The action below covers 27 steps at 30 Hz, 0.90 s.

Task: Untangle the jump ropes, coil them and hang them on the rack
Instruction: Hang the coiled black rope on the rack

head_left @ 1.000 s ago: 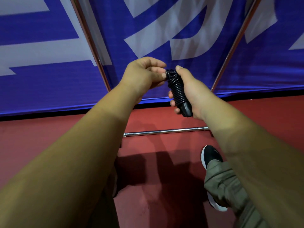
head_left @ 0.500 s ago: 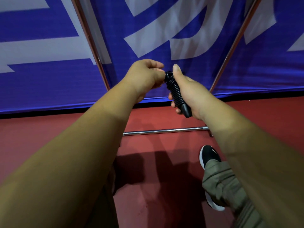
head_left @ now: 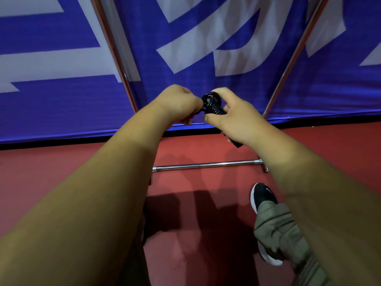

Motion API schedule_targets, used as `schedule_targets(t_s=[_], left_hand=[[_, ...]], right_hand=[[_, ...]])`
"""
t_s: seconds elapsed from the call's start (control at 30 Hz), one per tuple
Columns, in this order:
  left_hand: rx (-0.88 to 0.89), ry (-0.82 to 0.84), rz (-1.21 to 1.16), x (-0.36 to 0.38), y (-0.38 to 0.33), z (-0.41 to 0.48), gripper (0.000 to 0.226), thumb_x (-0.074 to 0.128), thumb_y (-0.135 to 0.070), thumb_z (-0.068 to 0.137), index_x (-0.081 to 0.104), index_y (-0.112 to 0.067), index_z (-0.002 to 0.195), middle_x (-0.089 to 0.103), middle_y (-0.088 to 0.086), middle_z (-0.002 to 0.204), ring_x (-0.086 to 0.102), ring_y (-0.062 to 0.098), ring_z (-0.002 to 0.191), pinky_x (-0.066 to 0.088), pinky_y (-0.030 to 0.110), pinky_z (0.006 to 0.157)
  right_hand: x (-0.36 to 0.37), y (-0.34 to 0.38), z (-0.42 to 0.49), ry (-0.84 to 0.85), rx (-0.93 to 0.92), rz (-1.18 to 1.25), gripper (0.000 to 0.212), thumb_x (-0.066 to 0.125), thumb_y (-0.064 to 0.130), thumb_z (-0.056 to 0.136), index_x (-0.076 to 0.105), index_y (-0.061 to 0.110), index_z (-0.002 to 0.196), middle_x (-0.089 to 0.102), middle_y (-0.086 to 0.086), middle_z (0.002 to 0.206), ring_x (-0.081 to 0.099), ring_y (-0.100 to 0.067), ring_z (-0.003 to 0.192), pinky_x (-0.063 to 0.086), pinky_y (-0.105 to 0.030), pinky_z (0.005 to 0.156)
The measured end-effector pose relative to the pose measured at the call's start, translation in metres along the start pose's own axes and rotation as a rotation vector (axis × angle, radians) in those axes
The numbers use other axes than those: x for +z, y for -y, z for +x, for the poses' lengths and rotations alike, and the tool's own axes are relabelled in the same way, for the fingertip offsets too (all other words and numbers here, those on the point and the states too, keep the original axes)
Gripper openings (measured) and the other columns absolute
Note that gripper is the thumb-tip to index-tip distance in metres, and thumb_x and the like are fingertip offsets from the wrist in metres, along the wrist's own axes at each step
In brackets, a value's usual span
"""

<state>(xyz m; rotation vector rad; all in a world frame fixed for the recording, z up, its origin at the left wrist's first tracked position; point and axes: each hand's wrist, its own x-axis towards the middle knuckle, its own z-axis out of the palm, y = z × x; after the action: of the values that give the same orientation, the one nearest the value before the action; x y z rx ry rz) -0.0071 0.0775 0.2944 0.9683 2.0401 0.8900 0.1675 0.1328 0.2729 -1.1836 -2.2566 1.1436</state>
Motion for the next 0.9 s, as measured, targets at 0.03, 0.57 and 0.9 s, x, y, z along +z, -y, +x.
schedule_targets(t_s=[0.03,0.57,0.9], left_hand=[[-0.002,-0.004,0.052,0.001,-0.002,-0.001,0.026,0.061,-0.006,0.081,0.073,0.004,0.101,0.065,0.011,0.073,0.063,0.025,0.067,0.066,0.041,0.075],[0.127,0.060,0.521,-0.007,-0.020,-0.023,0.014,0.064,-0.017,0.083,0.076,-0.014,0.090,0.076,0.010,0.091,0.076,0.028,0.089,0.062,0.046,0.091],[-0.023,0.092,-0.266,0.008,0.001,-0.005,0.006,0.064,-0.015,0.084,0.060,-0.011,0.084,0.050,0.008,0.076,0.047,0.024,0.069,0.062,0.034,0.075]], right_hand=[[0.001,0.000,0.000,-0.029,-0.007,-0.055,0.040,0.075,0.043,0.088,0.053,0.053,0.120,0.063,0.007,0.077,0.067,-0.022,0.065,0.058,-0.041,0.058],[0.016,-0.015,0.003,-0.066,0.057,-0.415,0.067,0.061,0.054,0.101,0.027,0.055,0.158,0.064,0.002,0.140,0.063,-0.037,0.117,0.055,-0.042,0.090],[0.013,-0.011,0.013,0.073,0.307,0.183,0.034,0.069,0.052,0.091,0.068,0.019,0.095,0.077,-0.008,0.088,0.075,-0.024,0.079,0.059,-0.040,0.075]])
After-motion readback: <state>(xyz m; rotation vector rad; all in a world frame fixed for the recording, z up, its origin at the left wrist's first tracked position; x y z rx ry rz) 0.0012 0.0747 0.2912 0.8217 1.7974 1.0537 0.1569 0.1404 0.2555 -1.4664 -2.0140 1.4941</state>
